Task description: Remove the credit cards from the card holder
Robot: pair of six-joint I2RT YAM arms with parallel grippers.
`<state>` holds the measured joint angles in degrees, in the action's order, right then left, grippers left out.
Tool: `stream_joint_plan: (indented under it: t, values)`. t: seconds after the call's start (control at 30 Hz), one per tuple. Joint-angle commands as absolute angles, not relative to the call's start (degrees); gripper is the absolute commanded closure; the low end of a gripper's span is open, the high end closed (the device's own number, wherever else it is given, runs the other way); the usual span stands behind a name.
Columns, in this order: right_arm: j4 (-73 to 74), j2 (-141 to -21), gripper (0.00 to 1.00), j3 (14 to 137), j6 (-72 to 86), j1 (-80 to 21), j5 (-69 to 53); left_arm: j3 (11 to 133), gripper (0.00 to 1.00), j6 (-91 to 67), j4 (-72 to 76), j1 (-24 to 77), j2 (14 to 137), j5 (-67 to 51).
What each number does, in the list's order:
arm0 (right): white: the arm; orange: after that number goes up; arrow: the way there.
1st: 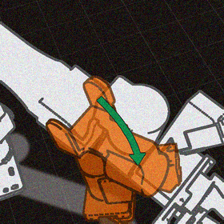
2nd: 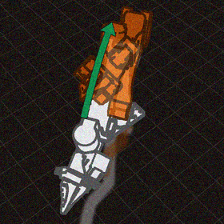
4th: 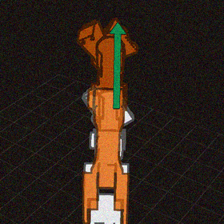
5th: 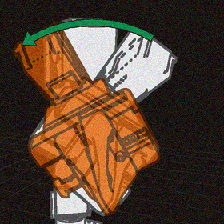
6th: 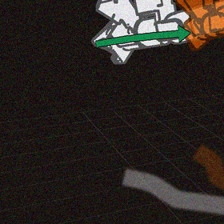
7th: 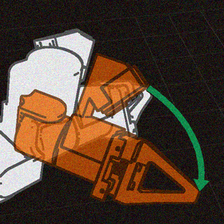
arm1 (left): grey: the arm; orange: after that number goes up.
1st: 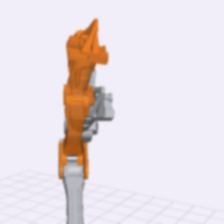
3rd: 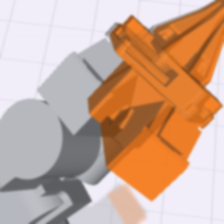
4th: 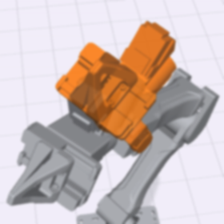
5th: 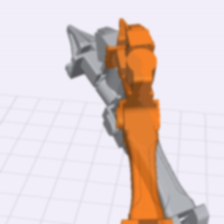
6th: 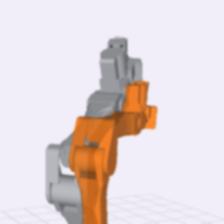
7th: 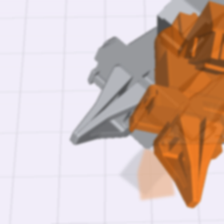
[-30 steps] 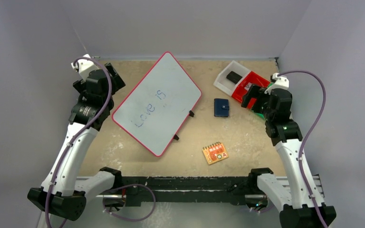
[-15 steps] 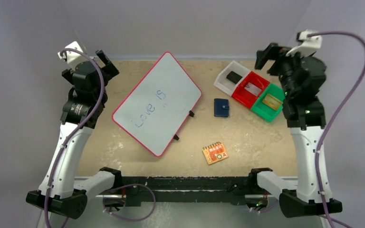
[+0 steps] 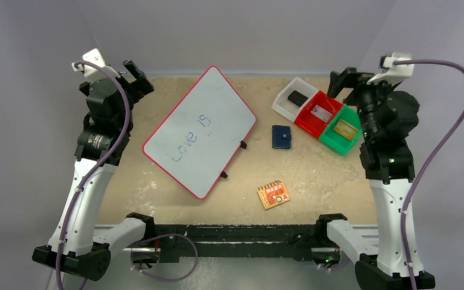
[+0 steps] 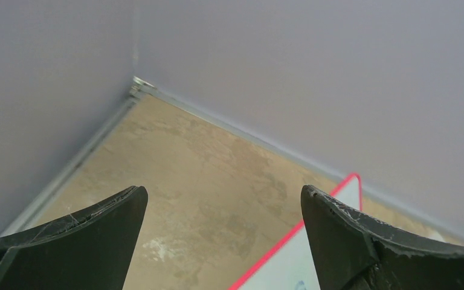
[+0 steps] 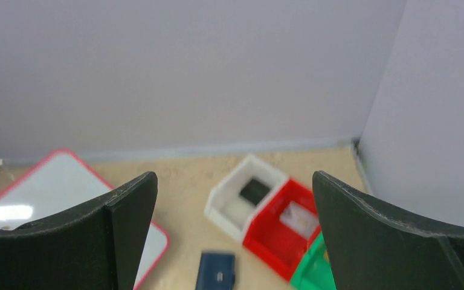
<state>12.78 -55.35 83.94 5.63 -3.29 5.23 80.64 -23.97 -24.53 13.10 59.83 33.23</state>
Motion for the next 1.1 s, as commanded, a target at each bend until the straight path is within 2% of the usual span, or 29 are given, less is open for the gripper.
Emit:
stream_joint_plan:
  t: [0.0, 0.07, 0.1, 0.2, 0.3, 0.43, 0.57, 0.7, 0.83, 0.93, 1.07]
  values:
    - [15.45, -51.5, 0.0, 71.43, 9.74, -2.94, 3.53, 77.48, 0.0, -25.65, -22.57, 12.74, 62.12, 11.26]
    - [17.46, -49.85, 0.0, 66.58, 12.61, -2.99, 2.64, 76.62, 0.0, -27.29, -20.73, 13.13, 64.29, -3.08]
    - [18.46, -48.8, 0.0, 64.39, 13.68, -2.99, 2.33, 76.07, 0.0, -30.51, -18.41, 14.47, 65.75, -6.61]
    - [20.3, -46.91, 0.0, 59.49, 16.11, -2.99, 2.86, 79.34, 0.0, -30.91, -20.81, 24.07, 73.34, -6.49]
    - [21.78, -44.93, 0.0, 57.24, 18.23, -2.94, 5.45, 85.05, 0.0, -27.41, -25.45, 34.36, 82.64, -0.14]
    - [22.77, -43.24, 0.0, 56.92, 18.99, -2.99, 7.7, 83.93, 0.0, -32.91, -18.06, 38.55, 89.03, -1.25]
    - [23.1, -41.76, 0.0, 56.91, 18.83, -2.99, 10.19, 83.73, 0.0, -31.49, -18.34, 44.33, 94.25, 3.76]
    - [23.24, -40.88, 0.0, 56.56, 18.63, -2.99, 12.13, 81.34, 0.0, -31.6, -18.53, 45.22, 99.34, 2.72]
    - [24.06, -41.2, 0.0, 57.23, 18.78, -3.03, 11.78, 74.85, 0.0, -38.64, -13.85, 44.51, 101.1, 6.97]
    - [24.22, -40.88, 0.0, 56.69, 19.2, -2.94, 11.86, 71.74, 0.0, -39.92, -8.79, 44.01, 102.4, 3.78]
    - [23.95, -40.43, 0.0, 55.9, 19.54, -2.99, 11.42, 73.86, 0.01, -38.96, -10.59, 44.4, 107.54, -1.27]
